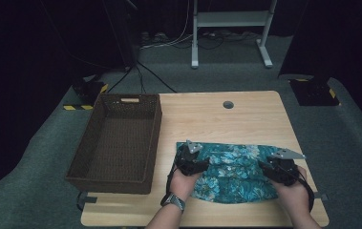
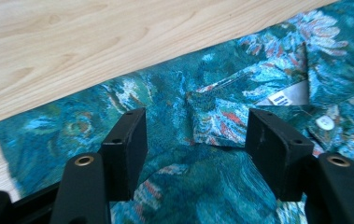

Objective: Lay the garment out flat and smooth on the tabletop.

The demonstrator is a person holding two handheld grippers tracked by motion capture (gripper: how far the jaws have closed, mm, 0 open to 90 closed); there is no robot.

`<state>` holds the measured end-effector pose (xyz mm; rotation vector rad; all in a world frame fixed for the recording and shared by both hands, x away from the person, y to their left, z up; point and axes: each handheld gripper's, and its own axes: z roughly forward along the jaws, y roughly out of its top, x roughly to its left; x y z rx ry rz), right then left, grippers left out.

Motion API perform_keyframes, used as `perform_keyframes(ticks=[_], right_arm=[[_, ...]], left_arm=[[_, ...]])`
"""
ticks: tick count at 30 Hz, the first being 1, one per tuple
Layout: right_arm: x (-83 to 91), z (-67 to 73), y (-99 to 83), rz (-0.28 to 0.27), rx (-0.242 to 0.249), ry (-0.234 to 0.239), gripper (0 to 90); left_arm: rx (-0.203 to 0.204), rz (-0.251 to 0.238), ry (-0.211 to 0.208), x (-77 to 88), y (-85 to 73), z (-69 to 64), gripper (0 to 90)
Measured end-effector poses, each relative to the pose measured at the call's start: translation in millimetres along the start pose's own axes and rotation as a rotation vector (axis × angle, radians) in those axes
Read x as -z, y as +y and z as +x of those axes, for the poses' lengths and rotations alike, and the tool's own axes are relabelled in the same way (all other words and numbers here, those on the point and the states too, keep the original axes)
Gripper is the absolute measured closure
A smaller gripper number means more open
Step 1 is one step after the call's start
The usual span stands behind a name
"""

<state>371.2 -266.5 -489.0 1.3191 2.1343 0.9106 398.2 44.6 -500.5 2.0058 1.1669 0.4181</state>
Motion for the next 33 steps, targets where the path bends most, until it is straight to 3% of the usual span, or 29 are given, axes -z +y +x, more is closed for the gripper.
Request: perform_keyframes(ticks=[10,13,22,30,33], right_arm=[[-26.9,11.9,13.0,0.043,0.011,0.037,55.6],[-35.0,8.7,19.8,0.062,-0.017,0.047,54.4],[-54.5,22.0,22.4,0.115,-0.01,0.073,51.0],[-60.7,18.4,13.7,0.137,-0.038,0.055,47.0],[-61.7,18.5,10.3,0.126,-0.045,0.074,54.5]], left_arm=[[0.041,0.042,-0.02,-25.9,2.8,1.3,34.8],[0.041,0.048,-0.025,-33.6,4.3,-0.2,34.8],[0.051,0.061,-0.04,-42.4,-1.0,2.0,34.7],[0.006,0.063,-0.049,-43.7,-3.0,-4.3,39.0],[-0.02,0.055,-0.05,-43.4,-4.9,-8.3,45.3]])
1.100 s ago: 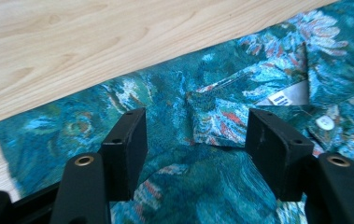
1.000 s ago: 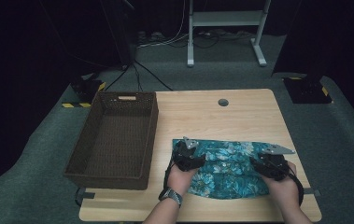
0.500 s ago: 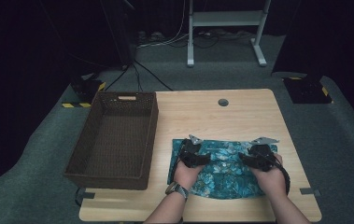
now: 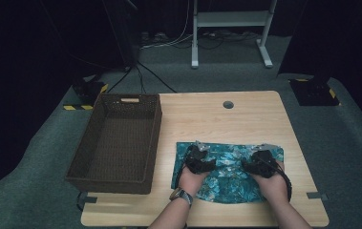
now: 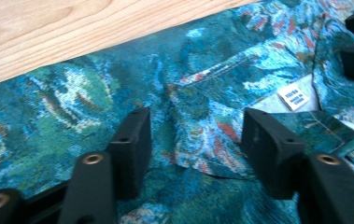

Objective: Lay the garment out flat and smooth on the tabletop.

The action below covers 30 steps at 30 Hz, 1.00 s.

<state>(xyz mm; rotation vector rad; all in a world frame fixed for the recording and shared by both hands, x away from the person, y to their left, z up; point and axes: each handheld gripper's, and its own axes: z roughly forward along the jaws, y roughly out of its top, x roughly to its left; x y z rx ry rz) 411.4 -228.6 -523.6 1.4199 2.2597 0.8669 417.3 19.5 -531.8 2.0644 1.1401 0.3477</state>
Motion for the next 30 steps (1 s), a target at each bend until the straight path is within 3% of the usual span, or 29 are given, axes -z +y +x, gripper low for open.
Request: perform_keyframes(ticks=[2,6,9,13,17,26,30], right_arm=[[0.7,2.9,0.4,0.002,0.02,0.014,62.8],[2.3,10.0,1.6,0.001,0.096,-0.015,81.1],[5.8,11.6,1.5,-0.011,0.117,-0.015,85.1],[20.7,15.4,-0.7,-0.044,0.153,-0.02,85.3],[40.6,17.2,-4.7,-0.091,0.158,-0.009,85.3],[60.1,30.6,-19.5,-0.109,0.214,-0.021,85.2],[62.3,34.7,-32.1,-0.113,0.211,-0.013,85.0]], left_arm=[[-0.018,0.002,-0.009,-0.6,0.3,-4.0,54.3],[-0.042,0.01,-0.008,0.5,0.3,-7.0,71.9],[-0.063,-0.001,-0.008,4.6,-1.3,-10.0,81.7],[-0.049,-0.049,-0.017,17.4,-3.5,-14.9,82.7],[-0.078,-0.083,-0.023,35.2,-3.9,-21.7,82.6],[-0.097,-0.097,-0.044,54.4,-22.9,-35.5,82.0],[-0.105,-0.085,-0.048,57.4,-35.1,-40.0,81.3]])
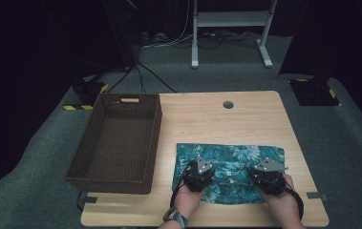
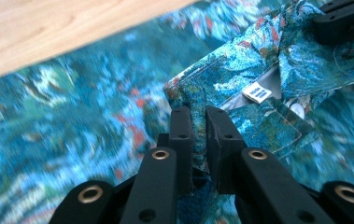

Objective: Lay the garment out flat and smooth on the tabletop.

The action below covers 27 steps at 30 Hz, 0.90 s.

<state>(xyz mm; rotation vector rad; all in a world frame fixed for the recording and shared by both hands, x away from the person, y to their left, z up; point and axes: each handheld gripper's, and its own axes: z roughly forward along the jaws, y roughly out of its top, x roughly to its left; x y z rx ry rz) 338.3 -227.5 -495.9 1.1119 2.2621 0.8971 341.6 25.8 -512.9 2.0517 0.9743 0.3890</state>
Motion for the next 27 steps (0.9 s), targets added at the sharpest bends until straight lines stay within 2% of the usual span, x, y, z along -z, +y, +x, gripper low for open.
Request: perform_keyframes(ticks=[3,6,9,10,13,16,18,20,22,27], right_arm=[[1.0,5.6,-8.6,0.011,0.024,0.002,84.9],[2.6,8.9,-16.7,0.013,0.026,0.007,85.0],[3.9,10.0,-23.7,0.016,0.025,0.013,84.9],[4.4,10.0,-25.6,0.017,0.028,0.013,84.8],[6.4,9.3,-29.0,0.013,0.025,0.011,84.9],[8.4,9.6,-31.1,0.005,0.026,0.01,84.8],[9.1,10.7,-32.1,0.001,0.029,0.011,84.8],[9.7,11.8,-32.2,-0.003,0.034,0.01,84.8],[10.6,12.7,-32.1,-0.008,0.034,0.011,84.8],[11.3,12.4,-33.6,-0.015,0.027,0.016,82.7]], left_arm=[[-0.013,0.013,-0.016,1.3,-9.0,-5.7,81.3],[-0.013,0.021,-0.034,4.7,-13.7,-7.8,79.3],[-0.012,-0.003,-0.031,15.3,-14.0,-6.1,74.9],[-0.012,-0.014,-0.018,19.1,-13.1,-4.0,73.9],[0.025,-0.047,0.037,24.2,-9.4,7.8,71.6],[0.058,-0.028,0.094,18.9,-8.1,18.1,64.6],[0.057,0.02,0.129,9.1,-9.1,20.1,57.6],[0.058,0.074,0.146,-1.6,-11.4,19.4,50.1],[0.02,0.115,0.165,-8.9,-14.4,16.8,44.2],[0.011,0.084,0.166,-10.8,-20.1,13.1,34.4]])
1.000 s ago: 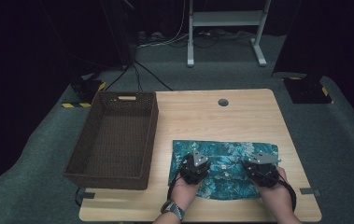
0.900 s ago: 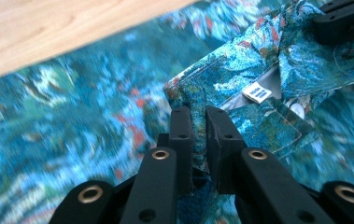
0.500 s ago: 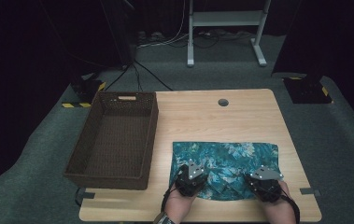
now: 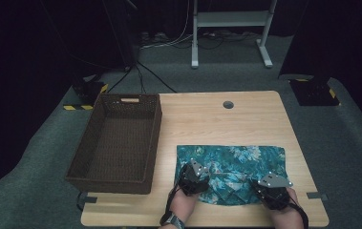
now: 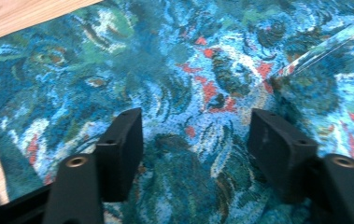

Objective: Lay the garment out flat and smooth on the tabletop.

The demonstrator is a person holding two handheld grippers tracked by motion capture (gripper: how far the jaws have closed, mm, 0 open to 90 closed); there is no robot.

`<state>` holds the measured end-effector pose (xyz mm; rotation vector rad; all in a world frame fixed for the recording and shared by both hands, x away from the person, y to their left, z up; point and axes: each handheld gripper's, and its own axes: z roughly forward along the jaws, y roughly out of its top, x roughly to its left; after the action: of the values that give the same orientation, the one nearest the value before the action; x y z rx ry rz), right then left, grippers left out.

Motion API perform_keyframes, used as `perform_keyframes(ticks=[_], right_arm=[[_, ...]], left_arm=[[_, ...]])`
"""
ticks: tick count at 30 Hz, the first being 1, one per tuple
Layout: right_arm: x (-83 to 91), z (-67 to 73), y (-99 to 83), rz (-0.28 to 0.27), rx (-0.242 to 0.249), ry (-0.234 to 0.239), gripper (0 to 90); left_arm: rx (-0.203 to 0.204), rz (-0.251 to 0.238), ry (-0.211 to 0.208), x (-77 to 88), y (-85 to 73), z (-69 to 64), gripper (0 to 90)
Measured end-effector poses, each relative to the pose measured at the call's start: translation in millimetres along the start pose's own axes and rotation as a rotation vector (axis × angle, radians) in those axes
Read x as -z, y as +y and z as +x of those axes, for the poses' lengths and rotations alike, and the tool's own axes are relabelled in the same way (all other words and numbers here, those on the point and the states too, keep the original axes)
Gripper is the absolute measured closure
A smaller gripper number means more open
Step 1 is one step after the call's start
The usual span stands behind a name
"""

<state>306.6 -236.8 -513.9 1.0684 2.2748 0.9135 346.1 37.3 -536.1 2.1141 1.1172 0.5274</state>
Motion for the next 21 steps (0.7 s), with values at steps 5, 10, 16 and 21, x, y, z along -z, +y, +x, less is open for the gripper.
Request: perform_keyframes(ticks=[5,10,16,21], right_arm=[[5.3,-5.7,-1.5,-0.02,-0.033,-0.006,73.0],[10.3,-31.2,4.6,-0.054,-0.132,-0.061,68.1],[-14.0,-36.4,3.9,0.042,-0.136,-0.059,67.6],[-3.8,-28.5,-0.2,0.03,-0.135,-0.011,68.0]], left_arm=[[-0.005,-0.031,-0.007,0.4,-5.3,1.5,31.2],[-0.006,-0.041,-0.013,0.3,-6.5,2.0,30.7],[0.003,-0.042,-0.037,2.6,-6.6,2.1,26.4],[0.007,-0.044,-0.069,14.2,-12.0,-0.4,23.7]])
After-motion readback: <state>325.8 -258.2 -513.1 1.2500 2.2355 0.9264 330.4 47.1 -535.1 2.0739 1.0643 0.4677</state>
